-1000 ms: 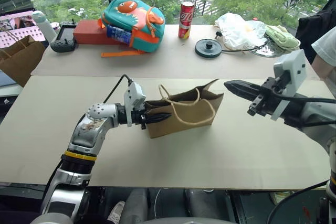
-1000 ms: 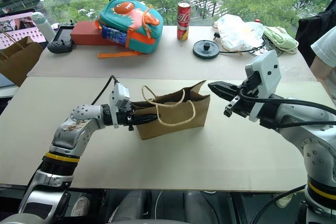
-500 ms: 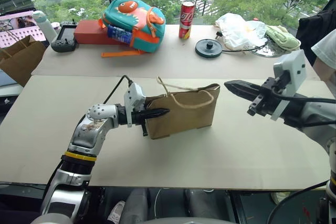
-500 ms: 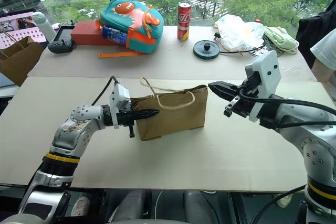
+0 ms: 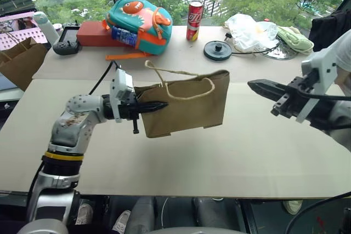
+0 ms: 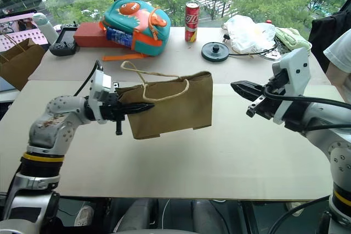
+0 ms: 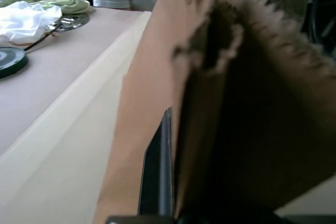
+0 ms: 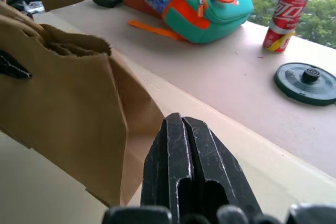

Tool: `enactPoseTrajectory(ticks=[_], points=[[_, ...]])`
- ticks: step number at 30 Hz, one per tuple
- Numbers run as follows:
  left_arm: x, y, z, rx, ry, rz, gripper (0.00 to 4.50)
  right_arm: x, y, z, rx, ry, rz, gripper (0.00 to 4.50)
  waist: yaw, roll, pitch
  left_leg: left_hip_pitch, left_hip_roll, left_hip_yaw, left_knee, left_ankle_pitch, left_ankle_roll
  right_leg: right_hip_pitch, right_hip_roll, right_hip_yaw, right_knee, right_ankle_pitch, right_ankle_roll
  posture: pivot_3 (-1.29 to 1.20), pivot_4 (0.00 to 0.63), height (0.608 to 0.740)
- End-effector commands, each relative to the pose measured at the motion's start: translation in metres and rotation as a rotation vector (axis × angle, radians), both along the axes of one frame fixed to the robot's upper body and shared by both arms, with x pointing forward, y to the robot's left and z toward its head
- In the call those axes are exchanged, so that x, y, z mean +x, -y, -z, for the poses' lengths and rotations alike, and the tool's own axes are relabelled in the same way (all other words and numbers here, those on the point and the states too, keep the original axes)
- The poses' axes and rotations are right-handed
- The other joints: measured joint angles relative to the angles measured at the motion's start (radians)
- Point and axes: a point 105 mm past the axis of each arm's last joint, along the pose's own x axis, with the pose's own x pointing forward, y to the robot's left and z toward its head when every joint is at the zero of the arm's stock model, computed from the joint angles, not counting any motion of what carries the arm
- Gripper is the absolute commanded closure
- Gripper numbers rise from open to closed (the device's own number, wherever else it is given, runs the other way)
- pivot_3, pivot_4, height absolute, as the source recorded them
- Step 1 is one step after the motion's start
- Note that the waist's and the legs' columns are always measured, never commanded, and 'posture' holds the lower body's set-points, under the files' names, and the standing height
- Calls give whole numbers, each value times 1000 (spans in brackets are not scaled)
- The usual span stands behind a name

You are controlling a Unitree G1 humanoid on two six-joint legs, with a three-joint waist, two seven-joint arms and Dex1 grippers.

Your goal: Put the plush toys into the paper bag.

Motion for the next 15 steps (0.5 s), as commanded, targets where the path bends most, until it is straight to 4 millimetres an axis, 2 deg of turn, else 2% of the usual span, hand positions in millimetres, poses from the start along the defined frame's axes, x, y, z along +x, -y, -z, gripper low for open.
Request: enactPoseTrajectory(ticks=[1, 8, 15], points=[[-8, -2, -4, 28, 58, 76, 4479, -17, -6, -11, -7, 39, -102, 4500, 0, 0, 0, 0, 0, 0, 0, 0, 0, 0, 0, 0, 0, 0, 0, 0, 150, 733], [-4, 6, 12, 51, 103, 108, 4479, -29, -12, -9, -23, 11, -184, 4500, 3, 0, 0, 0, 0, 0, 1, 0, 0, 1, 0, 0, 0, 0, 0, 0, 150, 733], [-2, 6, 33, 85, 105, 124, 4479, -30, -12, -8, -31, -6, -187, 4500, 2, 0, 0, 0, 0, 0, 1, 0, 0, 0, 0, 0, 0, 0, 0, 0, 150, 733]])
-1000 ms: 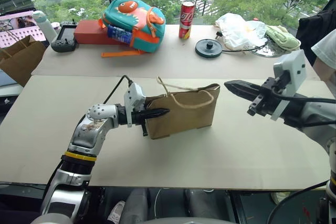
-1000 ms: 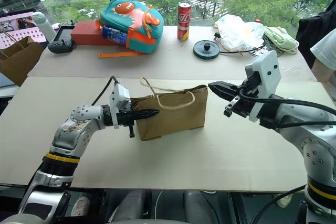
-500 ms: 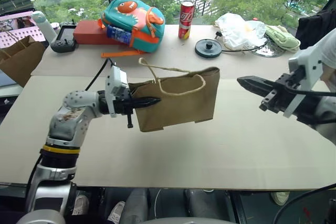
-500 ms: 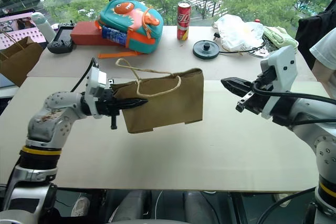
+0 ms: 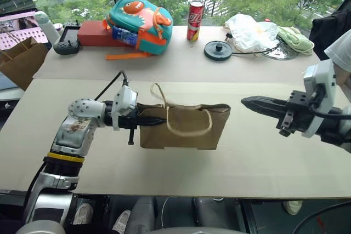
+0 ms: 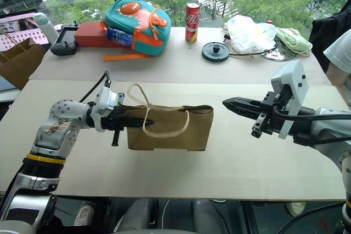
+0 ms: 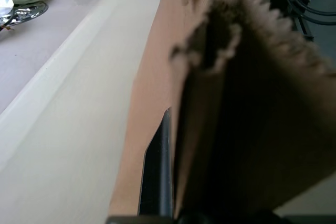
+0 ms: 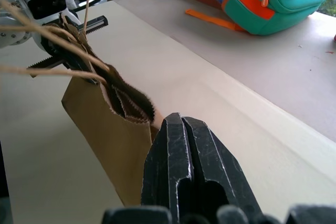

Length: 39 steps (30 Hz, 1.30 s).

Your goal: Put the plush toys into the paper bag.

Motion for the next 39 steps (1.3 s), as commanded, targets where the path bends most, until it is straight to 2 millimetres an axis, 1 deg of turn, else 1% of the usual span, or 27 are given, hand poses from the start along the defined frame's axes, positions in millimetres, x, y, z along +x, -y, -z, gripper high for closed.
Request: enactPoseTrajectory(ticks=[1, 5, 9, 13, 16, 18, 20, 21, 23, 24, 30, 32, 34, 37, 39], points=[[-1, 0, 5, 10, 25, 13, 4479, -5, -1, -13, -9, 60, -13, 4500, 0, 0, 0, 0, 0, 0, 0, 0, 0, 0, 0, 0, 0, 0, 0, 0, 150, 733], [2, -2, 19, 40, 26, -9, 4479, -6, -2, -13, -13, 60, -18, 4500, 1, 0, 0, 0, 0, 0, 0, 0, 0, 0, 0, 0, 0, 0, 0, 0, 150, 733], [4, 1, 21, 39, 19, -7, 4479, -4, -3, -13, -16, 62, -18, 4500, 1, 0, 0, 0, 0, 0, 0, 0, 0, 1, 0, 0, 0, 0, 0, 0, 150, 733], [2, 0, 21, 58, -13, -10, 3399, -3, -3, -12, -18, 63, -16, 4500, 3, 0, 0, 0, 0, 0, 0, 0, 0, 1, 0, 0, 0, 0, 0, 0, 150, 733], [1, -2, 17, 61, -26, -17, 2305, -1, -3, -11, -23, 64, -12, 4500, 2, 0, 0, 0, 0, 0, 0, 0, 0, 0, 0, 0, 0, 0, 0, 0, 150, 733], [2, -5, 13, 60, -37, -29, 1558, 0, -3, -10, -25, 65, -6, 4500, 2, 0, 0, 0, 0, 0, 0, 0, 0, 0, 0, 0, 0, 0, 0, 0, 150, 733], [0, -8, 4, 59, -43, -38, 954, 0, -2, -9, -30, 64, -4, 4500, 1, 0, 0, 0, 0, 0, 0, 0, 0, 0, 0, 0, 1, 0, 0, 0, 150, 733], [-1, -10, 0, 58, -51, -40, 522, 1, -3, -9, -30, 63, -4, 4500, 0, 0, 0, 0, 0, 0, 0, 0, 0, 0, 0, 0, 1, 0, 0, 0, 150, 733], [-4, -13, -9, 55, -64, -46, 78, 0, -3, -7, -34, 59, -3, 4500, -2, 0, 0, 0, 0, 0, 0, 0, 0, 0, 0, 0, 1, 0, 0, 0, 150, 733], [-5, -14, -12, 55, -70, -49, 78, 0, -3, -7, -36, 58, -3, 4500, -2, 0, 0, 0, 0, 0, 0, 0, 0, 0, 0, 0, 1, 0, 0, 0, 150, 733], [-14, -36, -62, 38, -103, -106, 78, 1, 1, 1, -87, 40, 1, 4500, -2, 0, 0, 0, 1, 0, 0, 0, 0, 0, 0, 0, 1, 0, 1, 0, 150, 733], [-20, -45, -74, 43, -140, -112, 78, 2, 1, 2, -98, 38, -1, 4500, -3, 0, 0, 0, 0, 0, 0, 0, 0, 0, 0, 0, 1, -2, 3, 0, 150, 733], [-25, -52, -78, 56, -171, -114, 78, 2, 2, 2, -107, 36, -7, 4500, -4, 0, 0, 1, 1, 0, 0, 0, 0, 0, 0, 0, 1, -4, 7, 0, 150, 733], [-28, -72, -85, 71, -227, -148, 78, -1, 0, 2, -127, 33, -40, 4500, -4, 0, 0, 1, 1, 0, 0, 0, 0, 0, 0, 0, 1, -5, 7, 0, 150, 733], [-25, -81, -87, 72, -229, -181, 78, -4, -2, 0, -130, 35, -64, 4500, -4, 0, 0, 1, 1, 1, 0, 0, 0, 0, 0, 0, 1, -5, 7, 0, 150, 733]])
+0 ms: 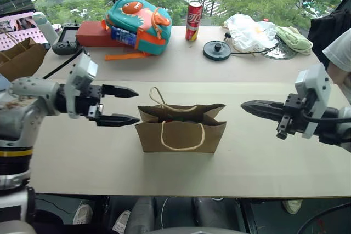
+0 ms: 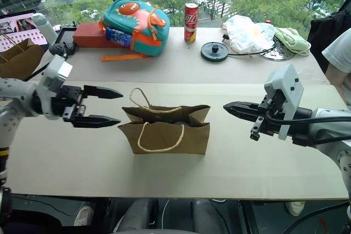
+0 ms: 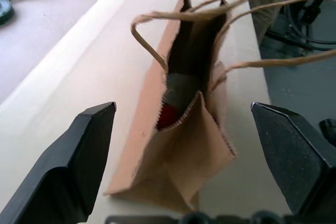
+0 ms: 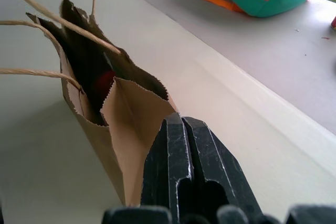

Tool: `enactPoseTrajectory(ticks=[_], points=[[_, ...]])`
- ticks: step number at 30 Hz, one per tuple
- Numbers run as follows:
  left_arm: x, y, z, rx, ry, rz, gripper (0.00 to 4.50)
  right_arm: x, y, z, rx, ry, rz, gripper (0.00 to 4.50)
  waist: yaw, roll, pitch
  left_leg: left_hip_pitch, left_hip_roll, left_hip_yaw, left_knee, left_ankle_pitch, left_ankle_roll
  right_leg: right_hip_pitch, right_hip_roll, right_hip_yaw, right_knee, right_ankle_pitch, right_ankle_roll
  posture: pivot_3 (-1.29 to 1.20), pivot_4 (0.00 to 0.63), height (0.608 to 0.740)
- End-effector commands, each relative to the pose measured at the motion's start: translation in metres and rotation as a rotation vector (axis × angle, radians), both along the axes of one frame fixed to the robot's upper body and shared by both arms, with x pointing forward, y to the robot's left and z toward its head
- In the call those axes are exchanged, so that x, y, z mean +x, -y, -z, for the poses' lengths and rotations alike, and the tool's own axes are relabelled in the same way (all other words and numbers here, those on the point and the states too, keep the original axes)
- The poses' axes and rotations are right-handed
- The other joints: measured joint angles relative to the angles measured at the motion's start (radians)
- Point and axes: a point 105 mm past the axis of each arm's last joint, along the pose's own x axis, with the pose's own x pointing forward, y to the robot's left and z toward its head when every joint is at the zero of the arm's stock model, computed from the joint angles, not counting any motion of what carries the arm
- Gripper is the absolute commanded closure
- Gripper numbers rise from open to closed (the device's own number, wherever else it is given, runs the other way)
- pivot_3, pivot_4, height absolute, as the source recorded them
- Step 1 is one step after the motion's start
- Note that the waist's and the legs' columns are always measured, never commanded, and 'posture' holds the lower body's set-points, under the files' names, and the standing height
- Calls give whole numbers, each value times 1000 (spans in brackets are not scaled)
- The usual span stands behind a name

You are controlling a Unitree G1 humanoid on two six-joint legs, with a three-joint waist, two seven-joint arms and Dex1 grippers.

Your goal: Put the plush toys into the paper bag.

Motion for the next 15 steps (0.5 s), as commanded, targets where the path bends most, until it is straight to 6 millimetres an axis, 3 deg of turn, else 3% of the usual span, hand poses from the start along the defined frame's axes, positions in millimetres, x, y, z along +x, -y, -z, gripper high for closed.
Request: enactPoseTrajectory(ticks=[1, 15], points=[[0, -15, -14, -16, 17, -37, 78, -6, -4, -10, -15, 43, -57, 4500, 1, 0, 0, 0, 0, 0, 0, 0, 0, 0, 0, 0, 0, 0, 0, 0, 150, 733], [0, -11, -14, -60, 26, -38, 78, -6, -6, -10, -17, 40, -91, 4500, 3, 0, 0, 1, 0, 1, 0, 0, 0, 0, 0, 0, 0, 0, -1, 0, 150, 733]])
